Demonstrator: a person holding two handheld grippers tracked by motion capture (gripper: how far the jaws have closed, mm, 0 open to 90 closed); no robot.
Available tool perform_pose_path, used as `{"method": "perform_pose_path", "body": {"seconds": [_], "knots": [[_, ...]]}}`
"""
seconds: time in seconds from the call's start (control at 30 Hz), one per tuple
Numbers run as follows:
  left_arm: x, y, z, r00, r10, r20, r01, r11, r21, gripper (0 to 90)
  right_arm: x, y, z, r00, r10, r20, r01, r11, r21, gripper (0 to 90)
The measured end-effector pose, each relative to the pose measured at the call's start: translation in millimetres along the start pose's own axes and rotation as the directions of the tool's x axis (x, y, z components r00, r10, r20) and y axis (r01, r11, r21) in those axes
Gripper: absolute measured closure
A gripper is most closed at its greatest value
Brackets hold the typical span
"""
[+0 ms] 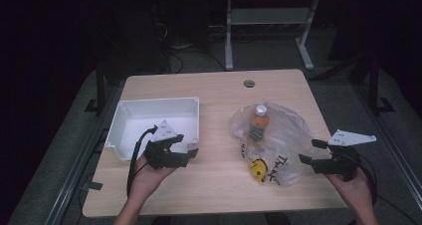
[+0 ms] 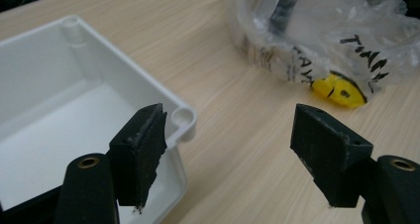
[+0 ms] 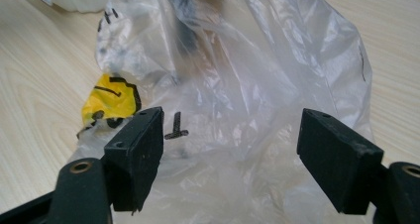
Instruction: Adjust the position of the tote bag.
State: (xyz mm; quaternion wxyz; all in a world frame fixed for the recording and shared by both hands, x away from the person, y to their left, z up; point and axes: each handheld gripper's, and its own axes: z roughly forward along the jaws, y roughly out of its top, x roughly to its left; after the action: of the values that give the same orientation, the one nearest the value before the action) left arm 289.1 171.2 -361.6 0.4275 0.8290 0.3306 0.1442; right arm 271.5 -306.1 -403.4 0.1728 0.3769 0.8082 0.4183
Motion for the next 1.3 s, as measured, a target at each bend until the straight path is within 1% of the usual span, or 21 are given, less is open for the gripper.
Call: {"method": "perform_pose_path", "body": {"seconds": [0.07, 0.1, 0.17, 0.23, 0.27, 0.33, 0.37, 0.4, 0.53, 0.6, 0.63, 0.67, 0.73, 0.77, 0.9, 0.97, 1.07, 1.13, 1.17, 1.23, 1.3], "knots": [[-3.5, 9.1, 3.7, 0.9997, 0.020, 0.014, -0.020, 0.9998, 0.008, 28.9, 0.4, 0.2, -0.5, 1.0000, 0.000, -0.003, 0.000, 1.000, 0.000, 25.5], [-3.5, 9.1, 3.7, 0.9997, 0.020, 0.014, -0.020, 0.9998, 0.008, 28.9, 0.4, 0.2, -0.5, 1.0000, 0.000, -0.003, 0.000, 1.000, 0.000, 25.5], [-6.6, 17.3, 10.8, 0.9988, 0.029, 0.040, -0.030, 0.9993, 0.022, 28.9, 0.6, -0.9, -2.4, 1.0000, 0.005, 0.000, -0.005, 1.000, -0.002, 25.5], [-7.5, 19.1, 12.9, 0.9986, 0.024, 0.047, -0.025, 0.9994, 0.023, 28.9, 0.3, -1.8, -3.9, 1.0000, 0.005, 0.005, -0.005, 1.000, -0.006, 25.5], [-8.7, 21.7, 16.1, 0.9979, 0.027, 0.060, -0.028, 0.9993, 0.026, 28.9, 0.2, -2.4, -5.1, 0.9999, 0.010, 0.007, -0.010, 1.000, -0.005, 25.5], [-10.4, 26.1, 21.1, 0.9965, 0.041, 0.073, -0.044, 0.9983, 0.037, 28.9, -0.6, -3.3, -6.2, 0.9999, 0.011, 0.010, -0.011, 1.000, -0.006, 25.4], [-12.7, 30.2, 26.4, 0.9952, 0.050, 0.084, -0.054, 0.9975, 0.045, 28.8, -0.8, -3.6, -6.5, 0.9999, 0.009, 0.013, -0.009, 1.000, -0.006, 25.4], [-13.5, 32.5, 28.5, 0.9944, 0.061, 0.086, -0.065, 0.9965, 0.052, 28.8, -1.0, -3.8, -7.0, 0.9999, 0.007, 0.013, -0.007, 1.000, -0.007, 25.5], [-15.4, 38.7, 33.8, 0.9927, 0.067, 0.100, -0.073, 0.9961, 0.050, 28.9, -1.5, -3.0, -7.7, 0.9998, 0.009, 0.016, -0.009, 1.000, -0.004, 25.4], [-16.9, 47.0, 38.5, 0.9909, 0.073, 0.113, -0.079, 0.9955, 0.051, 29.0, -2.0, -2.8, -7.5, 0.9999, 0.010, 0.014, -0.010, 1.000, -0.005, 25.4], [-16.9, 47.0, 38.5, 0.9909, 0.073, 0.113, -0.079, 0.9955, 0.051, 29.0, -2.1, -2.8, -7.0, 0.9999, 0.009, 0.012, -0.009, 1.000, -0.007, 25.4], [-18.2, 52.4, 41.4, 0.9899, 0.086, 0.113, -0.092, 0.9943, 0.053, 29.1, -1.9, -2.8, -6.7, 0.9999, 0.009, 0.011, -0.009, 1.000, -0.007, 25.5], [-18.7, 54.5, 42.7, 0.9897, 0.087, 0.114, -0.093, 0.9942, 0.054, 29.2, -1.4, -2.4, -6.0, 0.9999, 0.008, 0.009, -0.008, 1.000, -0.002, 25.5], [-19.3, 60.4, 46.6, 0.9880, 0.089, 0.126, -0.096, 0.9941, 0.050, 29.4, -1.1, -2.3, -5.9, 0.9999, 0.005, 0.011, -0.005, 1.000, -0.002, 25.5], [-21.3, 67.9, 54.7, 0.9866, 0.086, 0.139, -0.094, 0.9940, 0.056, 29.7, -1.4, -2.1, -6.6, 0.9999, 0.001, 0.010, -0.001, 1.000, -0.003, 25.4], [-25.8, 75.7, 62.0, 0.9829, 0.106, 0.151, -0.117, 0.9907, 0.068, 29.9, -1.8, -2.1, -7.2, 0.9999, 0.002, 0.013, -0.002, 1.000, -0.002, 25.5], [-28.7, 79.6, 67.1, 0.9809, 0.112, 0.159, -0.124, 0.9899, 0.069, 30.4, -2.1, -2.3, -7.7, 0.9999, 0.001, 0.016, -0.001, 1.000, -0.004, 25.5], [-31.3, 84.9, 74.2, 0.9784, 0.125, 0.164, -0.140, 0.9866, 0.083, 30.8, -2.6, -2.3, -8.4, 0.9999, 0.003, 0.015, -0.003, 1.000, -0.010, 25.5], [-31.7, 86.7, 76.4, 0.9780, 0.129, 0.164, -0.145, 0.9854, 0.089, 30.8, -2.8, -2.4, -8.2, 0.9999, 0.002, 0.015, -0.002, 1.000, -0.009, 25.5], [-32.3, 87.9, 79.0, 0.9780, 0.128, 0.165, -0.143, 0.9862, 0.084, 31.3, -3.2, -2.6, -8.2, 0.9999, -0.002, 0.017, 0.002, 1.000, -0.005, 25.5], [-33.0, 91.8, 85.7, 0.9767, 0.134, 0.168, -0.152, 0.9837, 0.097, 31.8, -3.6, -2.8, -8.8, 0.9998, -0.001, 0.020, 0.001, 1.000, -0.005, 25.5]]}}
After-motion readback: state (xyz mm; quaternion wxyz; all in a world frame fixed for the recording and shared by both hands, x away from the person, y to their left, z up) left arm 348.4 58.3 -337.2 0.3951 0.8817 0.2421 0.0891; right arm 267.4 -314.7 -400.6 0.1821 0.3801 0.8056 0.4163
